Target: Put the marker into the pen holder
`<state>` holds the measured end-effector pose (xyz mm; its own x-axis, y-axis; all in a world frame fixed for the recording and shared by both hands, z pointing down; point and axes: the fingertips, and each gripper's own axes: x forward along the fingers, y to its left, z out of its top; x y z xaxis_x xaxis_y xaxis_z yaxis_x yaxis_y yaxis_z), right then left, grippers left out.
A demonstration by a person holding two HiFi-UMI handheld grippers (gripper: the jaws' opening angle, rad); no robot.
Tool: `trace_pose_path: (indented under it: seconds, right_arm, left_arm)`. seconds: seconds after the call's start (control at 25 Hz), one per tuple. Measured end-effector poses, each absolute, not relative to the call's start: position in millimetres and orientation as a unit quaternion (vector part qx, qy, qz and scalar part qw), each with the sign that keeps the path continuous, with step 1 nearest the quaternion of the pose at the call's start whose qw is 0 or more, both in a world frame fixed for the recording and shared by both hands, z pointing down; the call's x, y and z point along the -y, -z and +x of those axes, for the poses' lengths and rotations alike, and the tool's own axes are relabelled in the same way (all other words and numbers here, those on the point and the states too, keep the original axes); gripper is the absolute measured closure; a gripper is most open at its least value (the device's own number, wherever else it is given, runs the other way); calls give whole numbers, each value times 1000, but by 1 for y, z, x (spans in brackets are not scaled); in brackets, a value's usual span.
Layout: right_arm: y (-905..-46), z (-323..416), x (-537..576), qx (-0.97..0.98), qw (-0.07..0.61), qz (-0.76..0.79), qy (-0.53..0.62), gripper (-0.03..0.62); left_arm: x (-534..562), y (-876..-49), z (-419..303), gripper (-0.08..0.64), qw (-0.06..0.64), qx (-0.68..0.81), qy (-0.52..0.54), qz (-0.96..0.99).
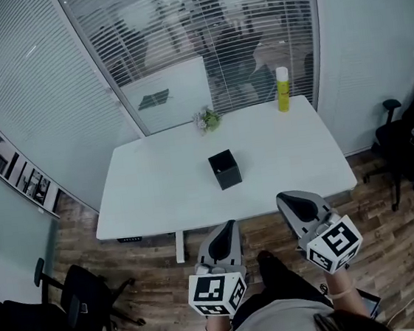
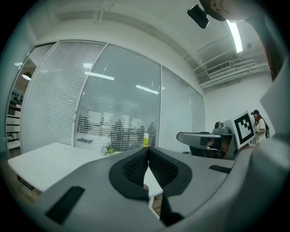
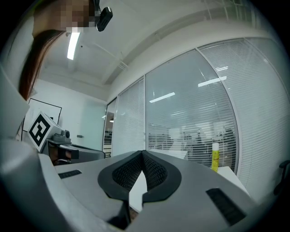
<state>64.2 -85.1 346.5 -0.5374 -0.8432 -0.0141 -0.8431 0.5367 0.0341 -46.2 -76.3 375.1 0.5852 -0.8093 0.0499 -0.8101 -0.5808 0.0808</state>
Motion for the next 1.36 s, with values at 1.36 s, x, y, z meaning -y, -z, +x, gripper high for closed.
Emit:
trace_pose_path:
  seconds: [1.36]
  right_arm:
    - [-347, 75, 80, 868, -5, 497, 29, 565]
  left_arm:
    - [65, -377, -33, 540, 49, 442, -9, 896]
